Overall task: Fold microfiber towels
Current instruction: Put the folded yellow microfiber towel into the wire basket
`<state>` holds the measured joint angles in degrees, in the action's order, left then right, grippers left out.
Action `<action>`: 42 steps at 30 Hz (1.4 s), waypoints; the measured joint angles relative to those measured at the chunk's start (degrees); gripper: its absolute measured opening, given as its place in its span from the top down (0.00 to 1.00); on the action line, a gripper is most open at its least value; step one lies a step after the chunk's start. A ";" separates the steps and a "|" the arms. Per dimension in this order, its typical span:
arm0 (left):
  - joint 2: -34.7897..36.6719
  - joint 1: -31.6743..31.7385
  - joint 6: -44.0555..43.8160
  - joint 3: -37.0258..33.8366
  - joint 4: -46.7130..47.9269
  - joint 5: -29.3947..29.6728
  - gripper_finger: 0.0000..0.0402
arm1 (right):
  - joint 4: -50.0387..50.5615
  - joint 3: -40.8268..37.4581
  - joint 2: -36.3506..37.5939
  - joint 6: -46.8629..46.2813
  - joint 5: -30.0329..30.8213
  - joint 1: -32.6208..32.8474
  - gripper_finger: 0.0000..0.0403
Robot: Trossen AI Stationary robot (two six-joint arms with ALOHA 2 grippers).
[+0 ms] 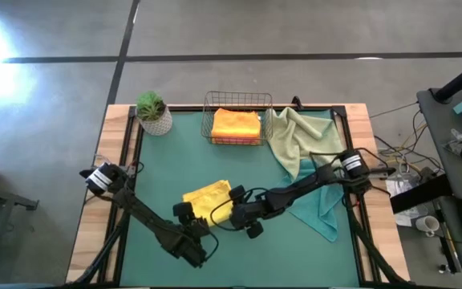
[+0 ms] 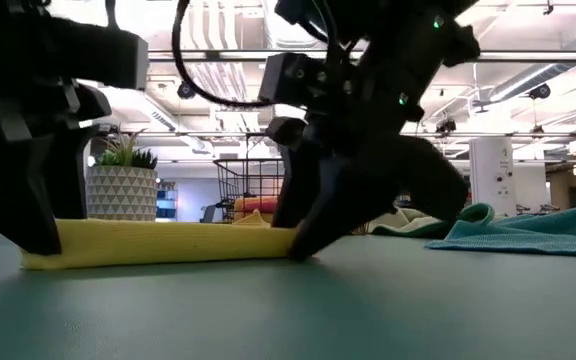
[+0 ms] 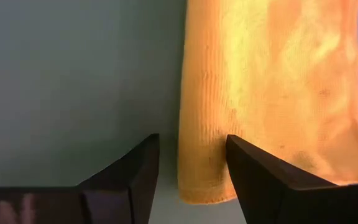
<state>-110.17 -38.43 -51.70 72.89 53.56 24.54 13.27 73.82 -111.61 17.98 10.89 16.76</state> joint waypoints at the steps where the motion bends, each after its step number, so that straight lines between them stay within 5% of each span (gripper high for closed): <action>1: 0.00 0.15 0.00 -0.36 -0.52 -0.16 0.55 | 0.05 0.35 -0.52 0.04 0.89 0.04 0.56; 6: 0.00 0.23 0.00 -1.91 -3.28 -0.62 0.55 | 1.92 2.29 -1.64 -0.58 1.06 0.00 0.63; 12: 0.04 0.23 0.06 -2.21 -3.91 -1.12 0.55 | 2.70 2.84 -1.68 -1.62 0.76 -1.06 0.82; 17: 0.04 0.23 0.07 -2.21 -4.38 -1.51 0.64 | 2.85 2.84 -1.77 -4.58 0.92 -2.04 0.95; 26: 0.04 0.23 -0.06 -2.27 -5.57 -2.12 0.77 | 3.09 2.84 -1.77 -4.94 0.70 -2.17 0.97; 42: 1.33 0.58 4.12 2.95 -5.15 -11.40 0.47 | 3.22 2.80 -1.77 -6.06 0.66 -2.17 0.97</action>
<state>-108.84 -37.85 -47.58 75.84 48.41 13.13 16.49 76.62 -113.38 11.93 11.55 14.59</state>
